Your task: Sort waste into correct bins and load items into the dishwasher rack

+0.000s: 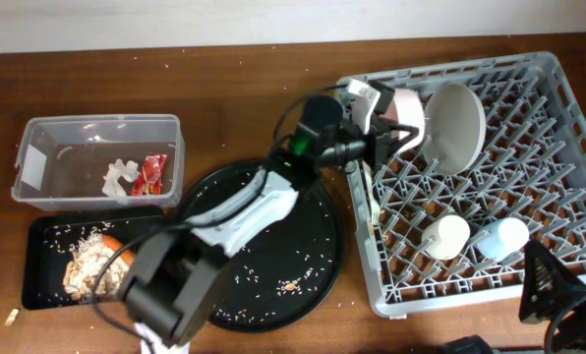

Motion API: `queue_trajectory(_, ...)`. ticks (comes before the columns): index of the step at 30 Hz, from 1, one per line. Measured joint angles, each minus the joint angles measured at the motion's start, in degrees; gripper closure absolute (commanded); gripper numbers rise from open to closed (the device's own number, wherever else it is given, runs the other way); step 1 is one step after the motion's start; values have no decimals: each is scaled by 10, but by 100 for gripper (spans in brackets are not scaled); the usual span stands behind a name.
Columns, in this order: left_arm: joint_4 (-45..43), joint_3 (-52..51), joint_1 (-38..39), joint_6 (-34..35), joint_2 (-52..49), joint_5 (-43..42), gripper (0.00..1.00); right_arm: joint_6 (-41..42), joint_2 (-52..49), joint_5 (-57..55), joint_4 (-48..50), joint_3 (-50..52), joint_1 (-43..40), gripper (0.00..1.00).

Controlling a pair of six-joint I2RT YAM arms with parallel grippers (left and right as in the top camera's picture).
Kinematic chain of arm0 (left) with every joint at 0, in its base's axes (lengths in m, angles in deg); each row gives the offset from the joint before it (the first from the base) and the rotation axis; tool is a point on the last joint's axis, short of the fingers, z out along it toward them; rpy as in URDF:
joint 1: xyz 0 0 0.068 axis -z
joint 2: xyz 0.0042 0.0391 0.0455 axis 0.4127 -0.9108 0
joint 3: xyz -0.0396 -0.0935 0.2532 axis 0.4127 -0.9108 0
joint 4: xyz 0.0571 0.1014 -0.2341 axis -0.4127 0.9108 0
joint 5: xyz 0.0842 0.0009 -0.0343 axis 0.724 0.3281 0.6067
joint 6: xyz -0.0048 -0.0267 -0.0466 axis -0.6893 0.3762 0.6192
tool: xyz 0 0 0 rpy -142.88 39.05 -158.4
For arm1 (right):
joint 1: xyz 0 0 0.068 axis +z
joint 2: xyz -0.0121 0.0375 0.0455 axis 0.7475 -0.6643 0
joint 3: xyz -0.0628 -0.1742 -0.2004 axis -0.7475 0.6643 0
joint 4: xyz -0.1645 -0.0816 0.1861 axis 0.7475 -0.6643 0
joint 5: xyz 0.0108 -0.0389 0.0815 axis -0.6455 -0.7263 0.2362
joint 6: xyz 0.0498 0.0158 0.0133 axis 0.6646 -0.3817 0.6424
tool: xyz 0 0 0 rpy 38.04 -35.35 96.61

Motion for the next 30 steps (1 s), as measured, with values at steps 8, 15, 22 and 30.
queue_trajectory(8, -67, 0, -2, 160, -87, -48, 1, 0, 0, 0, -1, 0, 0, 1)
queue_trajectory(15, 65, 5, -148, 159, -88, -162, 1, 0, 0, 0, -2, 0, 0, 1)
queue_trajectory(22, 834, 5, -266, -115, 237, 290, 1, 0, 0, 0, -1, -1, 0, 1)
queue_trajectory(30, 926, 8, -396, -150, 449, 556, 1, 0, 1, 0, 0, 5, 0, 1)
